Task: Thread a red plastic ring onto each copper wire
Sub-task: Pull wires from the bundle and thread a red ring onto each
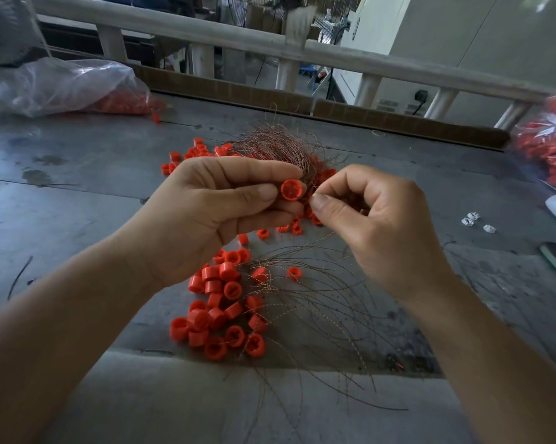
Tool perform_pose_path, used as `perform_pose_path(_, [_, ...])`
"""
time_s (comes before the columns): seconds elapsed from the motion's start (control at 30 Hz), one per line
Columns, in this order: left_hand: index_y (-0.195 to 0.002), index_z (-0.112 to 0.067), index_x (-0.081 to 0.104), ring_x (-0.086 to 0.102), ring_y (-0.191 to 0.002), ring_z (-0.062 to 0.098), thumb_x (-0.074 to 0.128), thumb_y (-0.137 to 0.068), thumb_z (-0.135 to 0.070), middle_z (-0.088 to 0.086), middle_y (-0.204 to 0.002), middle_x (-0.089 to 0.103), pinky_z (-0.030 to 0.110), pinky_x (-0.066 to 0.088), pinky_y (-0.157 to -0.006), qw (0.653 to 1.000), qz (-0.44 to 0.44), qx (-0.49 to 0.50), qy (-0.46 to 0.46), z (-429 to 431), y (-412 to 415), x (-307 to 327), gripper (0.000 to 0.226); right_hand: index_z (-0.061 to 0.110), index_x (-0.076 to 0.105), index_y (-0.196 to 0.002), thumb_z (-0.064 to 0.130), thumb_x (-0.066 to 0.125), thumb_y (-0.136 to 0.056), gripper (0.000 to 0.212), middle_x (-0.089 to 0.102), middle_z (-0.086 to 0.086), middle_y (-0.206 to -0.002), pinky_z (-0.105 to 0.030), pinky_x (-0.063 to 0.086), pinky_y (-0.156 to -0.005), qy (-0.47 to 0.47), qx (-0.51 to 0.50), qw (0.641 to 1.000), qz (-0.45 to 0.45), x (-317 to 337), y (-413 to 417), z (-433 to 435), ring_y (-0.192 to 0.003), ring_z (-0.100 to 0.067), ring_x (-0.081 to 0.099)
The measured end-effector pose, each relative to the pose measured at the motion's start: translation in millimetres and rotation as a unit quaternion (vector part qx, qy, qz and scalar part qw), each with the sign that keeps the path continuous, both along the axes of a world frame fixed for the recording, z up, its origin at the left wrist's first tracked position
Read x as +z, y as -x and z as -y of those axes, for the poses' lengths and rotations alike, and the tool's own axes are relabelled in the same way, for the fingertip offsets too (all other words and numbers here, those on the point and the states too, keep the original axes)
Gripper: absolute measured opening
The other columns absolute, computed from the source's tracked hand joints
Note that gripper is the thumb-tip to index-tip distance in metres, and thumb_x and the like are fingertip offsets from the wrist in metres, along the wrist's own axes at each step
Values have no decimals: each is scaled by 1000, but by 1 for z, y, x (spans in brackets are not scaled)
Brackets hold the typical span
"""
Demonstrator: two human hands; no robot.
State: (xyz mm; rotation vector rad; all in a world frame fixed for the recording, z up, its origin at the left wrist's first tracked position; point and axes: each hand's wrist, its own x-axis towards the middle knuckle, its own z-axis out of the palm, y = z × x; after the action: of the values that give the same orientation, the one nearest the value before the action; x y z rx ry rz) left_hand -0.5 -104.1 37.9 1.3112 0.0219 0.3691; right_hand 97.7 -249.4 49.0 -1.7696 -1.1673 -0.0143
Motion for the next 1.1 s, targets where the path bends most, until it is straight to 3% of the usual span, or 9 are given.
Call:
perform_pose_path(0.33, [-86,-11,74,71,-76,16,54,-67,-3,7,-80,73,20,55,-66,1000,0,6,0,1,1,1,29,20,60,-64,23,59,-76,13,51,11,-48,-10,35,-46,-9,0,999,-32,2,-1,1,-46,0,46])
perform_pose_path(0.97, [-76,-12,75,70,-70,13,66,-56,-11,5,-74,72,16,54,-60,999,24,-20,5,2,4,2,22,23,60,-62,25,58,-74,12,55,9,-53,-14,40,-48,-4,22,998,-57,5,0,2,-49,0,49])
perform_pose_path(1.1, [-74,-11,74,70,-68,13,65,-58,-9,9,-81,72,17,54,-59,999,38,-32,20,2,4,2,19,21,61,-64,27,58,-74,12,56,10,-53,-15,41,-48,0,37,997,-65,7,2,3,-50,-1,49])
